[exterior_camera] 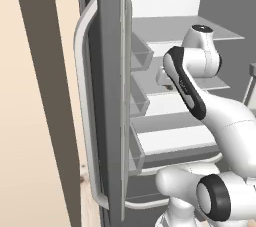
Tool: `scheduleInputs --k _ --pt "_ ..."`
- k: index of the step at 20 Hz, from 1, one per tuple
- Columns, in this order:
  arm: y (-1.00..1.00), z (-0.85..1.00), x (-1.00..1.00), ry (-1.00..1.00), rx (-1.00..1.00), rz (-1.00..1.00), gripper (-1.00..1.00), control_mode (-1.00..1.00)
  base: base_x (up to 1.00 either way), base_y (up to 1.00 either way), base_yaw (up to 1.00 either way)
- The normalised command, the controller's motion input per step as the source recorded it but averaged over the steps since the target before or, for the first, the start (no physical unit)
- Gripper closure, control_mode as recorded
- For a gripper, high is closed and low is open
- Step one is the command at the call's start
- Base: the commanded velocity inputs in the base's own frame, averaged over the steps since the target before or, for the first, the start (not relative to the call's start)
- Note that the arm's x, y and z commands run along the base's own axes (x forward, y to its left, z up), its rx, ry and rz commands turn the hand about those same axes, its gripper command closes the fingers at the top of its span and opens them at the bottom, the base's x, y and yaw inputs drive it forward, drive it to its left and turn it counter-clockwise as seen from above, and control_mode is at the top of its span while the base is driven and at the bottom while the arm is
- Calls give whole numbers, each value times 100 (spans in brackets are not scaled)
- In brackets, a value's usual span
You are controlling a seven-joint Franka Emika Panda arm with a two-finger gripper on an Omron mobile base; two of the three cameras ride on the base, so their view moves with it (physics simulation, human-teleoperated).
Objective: Move the chicken drumstick and burrito from the second highest shelf to the top shelf to make space. Then, place the pitcher from the counter on the cleared second highest shelf.
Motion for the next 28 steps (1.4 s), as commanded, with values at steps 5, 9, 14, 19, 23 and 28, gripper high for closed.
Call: scheduleInputs --k 5,9,14,19,23,28 --pt "-14 -1 -6 -12 2 0 -100 -100 0 0 0" --pt "-59 0 0 -13 7 0 -100 -100 0 0 0" --pt "-46 -1 0 1 0 0 -100 -100 0 0 0" --pt "-15 -3 19 2 -2 1 -100 -100 0 0 0" --pt "0 -26 41 -11 -6 3 -100 -100 0 0 0" --pt "0 -50 39 -17 -3 4 -100 -100 0 0 0"
